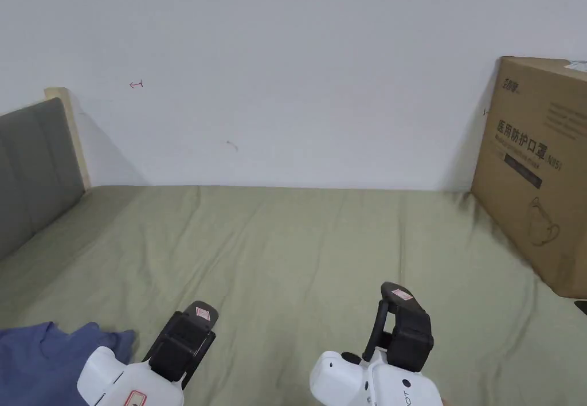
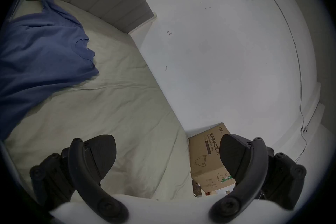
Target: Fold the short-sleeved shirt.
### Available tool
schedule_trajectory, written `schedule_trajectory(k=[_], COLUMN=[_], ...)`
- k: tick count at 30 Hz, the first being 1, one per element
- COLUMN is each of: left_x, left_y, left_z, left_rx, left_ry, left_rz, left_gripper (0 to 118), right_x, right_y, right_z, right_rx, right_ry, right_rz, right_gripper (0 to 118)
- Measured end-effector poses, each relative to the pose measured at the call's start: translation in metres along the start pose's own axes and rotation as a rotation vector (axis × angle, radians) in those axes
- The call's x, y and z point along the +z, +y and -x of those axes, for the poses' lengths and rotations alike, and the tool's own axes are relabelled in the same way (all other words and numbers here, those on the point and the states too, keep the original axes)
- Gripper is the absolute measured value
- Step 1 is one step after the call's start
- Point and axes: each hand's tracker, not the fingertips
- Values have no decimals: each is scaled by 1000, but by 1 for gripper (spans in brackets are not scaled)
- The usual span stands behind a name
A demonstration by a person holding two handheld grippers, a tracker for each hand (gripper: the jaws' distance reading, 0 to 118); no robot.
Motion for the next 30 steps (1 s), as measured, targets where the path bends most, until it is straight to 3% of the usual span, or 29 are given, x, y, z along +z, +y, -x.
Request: schedule_trajectory(k=[2,6,11,13,15,18,21,24,25,26,28,29,30], left_x=[-2,-3,9,13,16,15,13,13,14,15,18,18,16], left_y=[5,9,-16,-32,-36,-32,-26,-24,-24,-25,-27,-26,-24], left_z=[-11,-68,-123,-124,-117,-115,-119,-122,-122,-122,-123,-123,-122], left_rx=[-89,-492,-1038,-1166,-1139,-1052,-1063,-1072,-1079,-1085,-1114,-1113,-1105], left_ry=[4,34,36,63,53,45,58,70,72,70,81,95,101], left_rz=[-5,-56,-148,-199,-198,-134,-108,-88,-82,-84,-109,-107,-103], left_gripper=[115,115,115,115,115,115,115,111,104,83,36,17,14], right_x=[-3,-8,-7,-4,1,13,15,18,17,18,21,20,19], right_y=[0,-4,-45,-62,-73,-70,-57,-50,-48,-46,-43,-41,-42], right_z=[-17,-71,-117,-113,-106,-98,-100,-107,-109,-109,-107,-106,-105], right_rx=[-173,-565,-1206,-1325,-1341,-1208,-1055,-1064,-1067,-1063,-1049,-1041,-1045], right_ry=[29,38,143,106,70,-9,-60,-51,-43,-43,-59,-81,-81], right_rz=[34,51,51,157,200,135,109,98,91,87,71,78,87], right_gripper=[118,118,118,118,118,118,118,116,111,92,39,27,27])
